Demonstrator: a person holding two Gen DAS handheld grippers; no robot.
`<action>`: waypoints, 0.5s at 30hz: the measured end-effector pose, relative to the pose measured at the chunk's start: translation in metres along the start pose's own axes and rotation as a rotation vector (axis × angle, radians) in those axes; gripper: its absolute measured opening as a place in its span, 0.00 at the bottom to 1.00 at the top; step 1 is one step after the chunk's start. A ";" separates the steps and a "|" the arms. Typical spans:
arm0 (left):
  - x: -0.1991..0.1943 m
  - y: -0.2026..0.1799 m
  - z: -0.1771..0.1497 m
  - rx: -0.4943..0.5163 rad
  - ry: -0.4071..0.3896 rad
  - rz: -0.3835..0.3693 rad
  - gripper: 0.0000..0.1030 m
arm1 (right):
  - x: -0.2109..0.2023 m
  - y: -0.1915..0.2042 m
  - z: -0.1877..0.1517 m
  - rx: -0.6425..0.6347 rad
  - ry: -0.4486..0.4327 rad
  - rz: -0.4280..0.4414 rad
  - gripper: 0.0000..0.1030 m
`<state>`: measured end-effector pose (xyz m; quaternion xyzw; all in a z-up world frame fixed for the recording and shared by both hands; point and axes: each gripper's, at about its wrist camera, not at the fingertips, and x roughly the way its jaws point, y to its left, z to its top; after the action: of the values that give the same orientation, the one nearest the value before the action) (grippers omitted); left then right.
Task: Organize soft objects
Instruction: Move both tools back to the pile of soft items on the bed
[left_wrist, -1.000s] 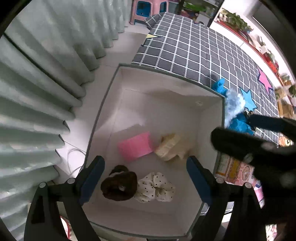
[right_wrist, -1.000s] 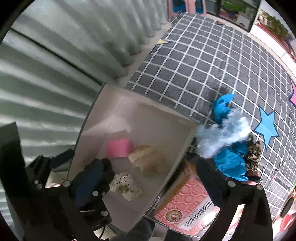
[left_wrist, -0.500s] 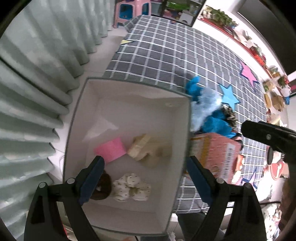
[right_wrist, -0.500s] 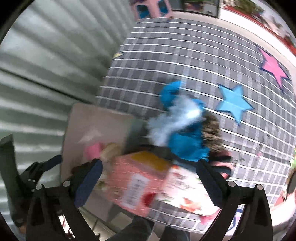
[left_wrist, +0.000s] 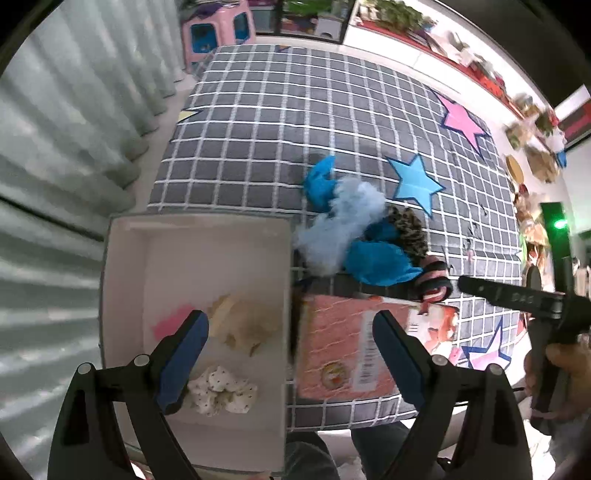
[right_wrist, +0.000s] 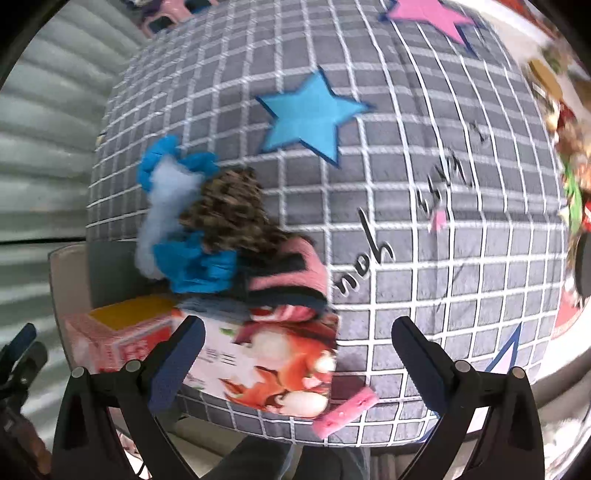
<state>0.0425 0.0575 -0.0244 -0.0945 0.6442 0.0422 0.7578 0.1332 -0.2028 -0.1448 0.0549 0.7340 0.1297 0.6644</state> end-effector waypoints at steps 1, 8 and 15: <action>0.001 -0.006 0.002 0.011 0.003 -0.002 0.90 | 0.003 -0.005 -0.003 0.010 0.004 0.000 0.99; 0.010 -0.065 0.014 0.117 0.048 -0.058 0.90 | 0.010 -0.036 -0.038 -0.027 0.001 0.068 0.99; 0.026 -0.128 0.018 0.225 0.092 -0.091 0.90 | 0.020 -0.045 -0.095 -0.218 -0.037 0.161 0.99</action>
<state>0.0880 -0.0661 -0.0358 -0.0396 0.6741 -0.0692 0.7344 0.0412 -0.2523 -0.1681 0.0434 0.6965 0.2604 0.6672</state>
